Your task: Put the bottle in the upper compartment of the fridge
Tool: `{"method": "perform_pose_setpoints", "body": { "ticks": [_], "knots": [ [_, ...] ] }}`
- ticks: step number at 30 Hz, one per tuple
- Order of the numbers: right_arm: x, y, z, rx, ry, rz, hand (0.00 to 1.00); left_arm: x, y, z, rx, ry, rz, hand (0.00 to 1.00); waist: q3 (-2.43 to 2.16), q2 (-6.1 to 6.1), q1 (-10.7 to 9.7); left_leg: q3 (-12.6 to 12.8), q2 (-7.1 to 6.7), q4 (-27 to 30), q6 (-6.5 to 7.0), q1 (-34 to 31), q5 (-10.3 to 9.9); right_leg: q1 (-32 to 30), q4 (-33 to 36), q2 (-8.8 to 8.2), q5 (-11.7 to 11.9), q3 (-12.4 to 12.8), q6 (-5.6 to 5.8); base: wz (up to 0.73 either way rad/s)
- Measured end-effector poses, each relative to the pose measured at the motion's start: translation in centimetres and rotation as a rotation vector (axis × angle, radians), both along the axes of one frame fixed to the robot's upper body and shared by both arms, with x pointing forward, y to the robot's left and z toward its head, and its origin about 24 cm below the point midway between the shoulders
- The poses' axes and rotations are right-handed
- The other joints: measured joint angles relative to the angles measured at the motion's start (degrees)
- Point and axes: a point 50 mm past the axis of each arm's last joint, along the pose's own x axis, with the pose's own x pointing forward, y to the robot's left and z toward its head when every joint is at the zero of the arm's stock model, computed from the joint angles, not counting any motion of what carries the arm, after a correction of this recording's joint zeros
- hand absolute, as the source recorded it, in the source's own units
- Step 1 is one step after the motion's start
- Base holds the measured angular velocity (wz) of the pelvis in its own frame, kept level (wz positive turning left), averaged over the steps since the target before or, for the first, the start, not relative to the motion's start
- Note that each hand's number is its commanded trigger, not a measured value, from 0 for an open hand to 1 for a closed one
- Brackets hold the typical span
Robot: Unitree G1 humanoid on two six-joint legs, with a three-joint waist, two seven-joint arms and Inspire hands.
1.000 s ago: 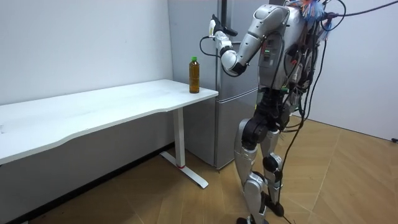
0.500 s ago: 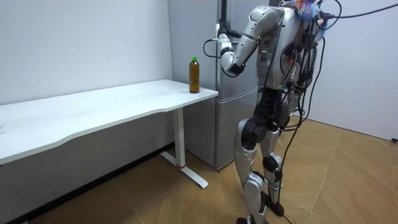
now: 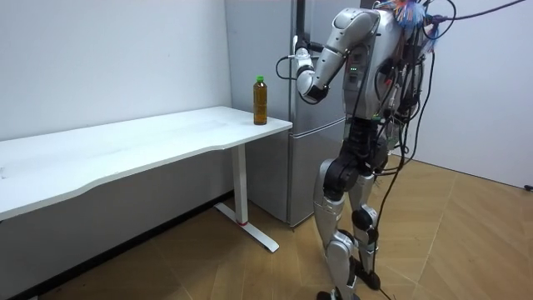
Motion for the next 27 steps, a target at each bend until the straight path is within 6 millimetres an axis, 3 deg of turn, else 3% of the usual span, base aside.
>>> {"method": "perform_pose_setpoints", "body": {
  "ticks": [8, 10, 12, 13, 18, 20, 22, 27],
  "knots": [
    [0.3, -0.2, 0.1, -0.004, -0.005, 0.014, 0.00, 0.3, -0.2, -0.5, -0.043, 0.041, 0.000, 0.99, 0.14, 0.44, 0.1, -0.2, 0.01, 0.5, 0.00, -0.9, 0.0, -0.2, -0.1, -0.05, 0.0, 0.0, 0.00, 0.05],
    [0.3, -0.2, 0.1, -0.007, -0.004, 0.021, 0.00, 0.5, -0.2, -0.7, -0.050, 0.041, 0.009, 0.84, 0.22, 0.72, 0.1, -0.3, 0.01, 0.5, -0.01, -1.0, 0.0, -0.1, -0.1, -0.07, 0.0, -0.2, 0.01, 0.04],
    [0.3, -0.4, 0.2, -0.012, -0.004, 0.021, 0.00, 0.6, -0.1, -0.8, -0.045, 0.035, 0.024, 0.79, 0.44, 0.81, 0.1, -0.3, 0.02, 0.5, -0.02, -0.8, 0.0, 0.2, -0.2, -0.08, 0.0, -0.3, 0.01, 0.05],
    [0.3, -0.5, 0.2, -0.014, -0.004, 0.021, 0.00, 0.8, -0.1, -1.0, -0.048, 0.045, 0.027, 0.70, 0.54, 0.87, 0.1, -0.3, 0.04, 0.5, -0.03, -0.6, 0.0, 0.4, -0.2, -0.08, 0.0, -0.4, 0.01, 0.09],
    [0.3, -0.4, 0.2, -0.014, 0.001, 0.029, 0.00, 0.9, -0.3, -1.3, -0.069, 0.061, 0.029, 0.50, 0.80, 0.59, 0.2, -0.3, 0.08, 0.5, -0.05, -0.5, 0.0, 0.5, -0.2, -0.08, 0.0, -0.5, 0.03, 0.03],
    [0.5, -0.3, 0.2, -0.013, -0.004, 0.030, 0.00, 0.9, -0.4, -1.3, -0.074, 0.064, 0.026, 0.10, 0.88, 0.45, 0.2, -0.2, 0.07, 0.5, -0.05, -0.6, 0.0, 0.5, -0.2, -0.09, 0.0, -0.5, 0.03, 0.00],
    [0.5, -0.2, 0.2, -0.010, -0.004, 0.031, 0.00, 0.9, -0.5, -1.3, -0.074, 0.066, 0.022, 0.00, 0.91, 0.24, 0.2, -0.2, 0.07, 0.5, -0.05, -0.6, 0.0, 0.4, -0.2, -0.10, 0.0, -0.6, 0.03, 0.00],
    [0.6, 0.0, 0.1, -0.004, -0.005, 0.031, 0.00, 0.8, -0.9, -1.5, -0.064, 0.070, -0.004, 0.00, 0.82, -0.35, 0.2, -0.2, 0.06, 0.8, -0.05, -0.6, 0.0, 0.5, -0.2, -0.17, 0.0, -0.8, 0.03, 0.00]
  ]
}}
